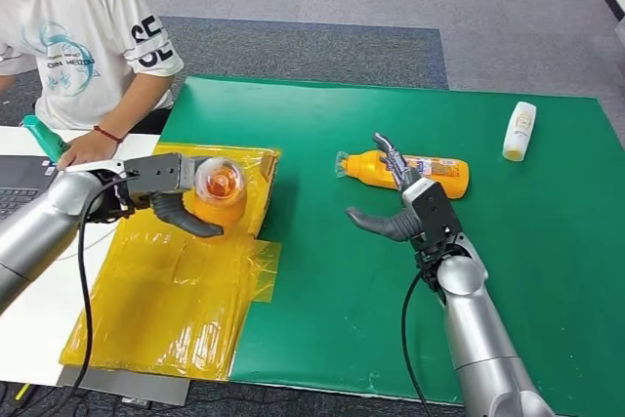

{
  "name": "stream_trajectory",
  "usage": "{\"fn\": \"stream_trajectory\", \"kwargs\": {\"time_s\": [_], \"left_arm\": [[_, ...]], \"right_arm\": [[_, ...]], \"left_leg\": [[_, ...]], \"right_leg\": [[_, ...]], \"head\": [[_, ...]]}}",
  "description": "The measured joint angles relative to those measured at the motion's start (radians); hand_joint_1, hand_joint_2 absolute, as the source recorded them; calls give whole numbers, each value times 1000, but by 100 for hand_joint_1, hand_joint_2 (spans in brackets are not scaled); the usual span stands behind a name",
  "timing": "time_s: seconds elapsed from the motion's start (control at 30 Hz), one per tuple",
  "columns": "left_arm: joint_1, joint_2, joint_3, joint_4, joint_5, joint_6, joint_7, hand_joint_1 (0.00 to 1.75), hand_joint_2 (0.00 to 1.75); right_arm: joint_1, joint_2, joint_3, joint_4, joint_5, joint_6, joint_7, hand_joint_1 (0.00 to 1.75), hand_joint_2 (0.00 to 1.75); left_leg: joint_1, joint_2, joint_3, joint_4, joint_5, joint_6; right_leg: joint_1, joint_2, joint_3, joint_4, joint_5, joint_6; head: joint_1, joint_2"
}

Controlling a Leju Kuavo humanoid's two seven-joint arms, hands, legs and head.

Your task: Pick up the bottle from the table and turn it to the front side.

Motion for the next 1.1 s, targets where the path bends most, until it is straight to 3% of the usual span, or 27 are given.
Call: {"fn": "stream_trajectory", "kwargs": {"time_s": [0.13, 0.37, 0.5, 0.63, 0.77, 0.97, 1.1], "left_arm": [[-75, 31, -34, 0, 107, -20, 33, 175, 175], [-219, 114, -124, -12, 478, -148, 158, 175, 175], [-250, 159, -171, -12, 631, -163, 159, 175, 175], [-236, 185, -206, -10, 615, -158, 135, 175, 175], [-234, 196, -247, 9, 595, -189, 183, 175, 175], [-301, 193, -364, 68, 582, -238, 284, 175, 175], [-356, 175, -460, 101, 533, -242, 297, 175, 175]], "right_arm": [[0, 1, 3, 9, 2, -2, -2, 0, 175], [-12, 12, 32, 35, 4, 0, -2, 0, 175], [-33, 21, 53, 57, -1, 1, -3, 0, 175], [-51, 27, 68, 75, -5, 1, 0, 0, 175], [-63, 36, 84, 90, -9, 9, 2, 0, 175], [-83, 54, 108, 111, -9, 21, 4, 0, 175], [-96, 65, 121, 121, -6, 23, 5, 0, 175]], "left_leg": [[0, 0, -1, 0, 0, 0], [1, 0, -1, 0, 1, -1], [1, 0, -1, 0, 1, -2], [2, 0, -2, 0, 1, -2], [2, 0, -2, 0, 2, -3], [2, 0, -3, 0, 2, -3], [2, 0, -3, 0, 2, -3]], "right_leg": [[0, 0, 0, 0, 0, 0], [1, 0, -2, 1, 1, -1], [2, 0, -2, 1, 1, -2], [2, 0, -2, 1, 1, -3], [2, 0, -3, 1, 2, -3], [2, 0, -4, 1, 2, -4], [2, 0, -4, 1, 2, -4]], "head": [[0, 0], [0, 0], [0, 0], [0, 0], [0, 0], [0, 0], [0, 0]]}}
